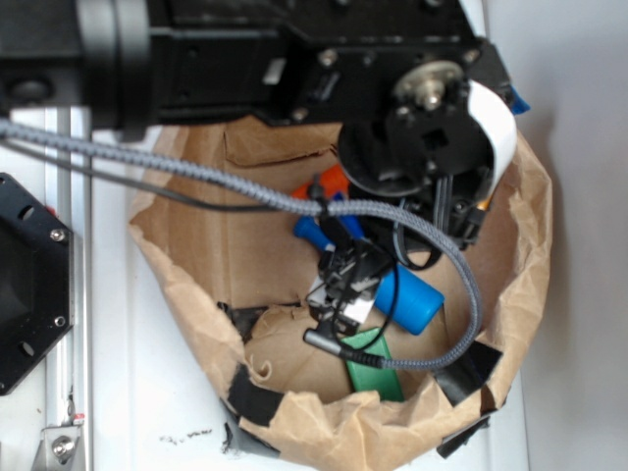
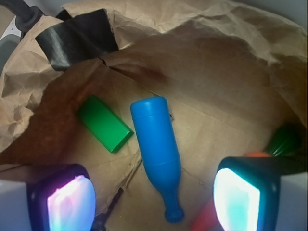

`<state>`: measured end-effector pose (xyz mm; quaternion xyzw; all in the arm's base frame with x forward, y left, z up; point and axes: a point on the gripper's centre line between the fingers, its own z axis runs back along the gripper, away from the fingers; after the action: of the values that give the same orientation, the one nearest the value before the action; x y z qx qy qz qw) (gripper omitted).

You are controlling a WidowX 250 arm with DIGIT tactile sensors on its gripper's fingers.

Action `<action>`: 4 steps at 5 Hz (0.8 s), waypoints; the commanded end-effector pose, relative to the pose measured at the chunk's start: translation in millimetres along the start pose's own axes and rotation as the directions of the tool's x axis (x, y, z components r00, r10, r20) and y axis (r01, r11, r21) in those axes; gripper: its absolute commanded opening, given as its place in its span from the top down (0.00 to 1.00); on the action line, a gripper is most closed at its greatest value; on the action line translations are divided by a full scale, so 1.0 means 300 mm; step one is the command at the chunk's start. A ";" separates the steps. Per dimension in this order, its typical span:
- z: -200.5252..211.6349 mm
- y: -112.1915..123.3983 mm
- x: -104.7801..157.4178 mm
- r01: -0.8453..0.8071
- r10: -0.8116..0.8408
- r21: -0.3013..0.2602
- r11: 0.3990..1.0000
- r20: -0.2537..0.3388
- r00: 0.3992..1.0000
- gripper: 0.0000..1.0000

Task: Grab the blue bottle.

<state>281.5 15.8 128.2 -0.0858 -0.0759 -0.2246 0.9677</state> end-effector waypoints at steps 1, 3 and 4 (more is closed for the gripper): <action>0.048 -0.004 0.012 -0.001 0.000 0.032 0.999 0.042 0.999 0.00; -0.224 0.043 -0.040 0.087 -0.086 0.123 0.989 -0.019 0.996 0.00; -0.308 0.022 -0.053 0.140 -0.136 0.095 0.986 -0.045 0.990 0.00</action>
<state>279.2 19.7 27.0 -0.0337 -0.0625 -0.2738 0.9592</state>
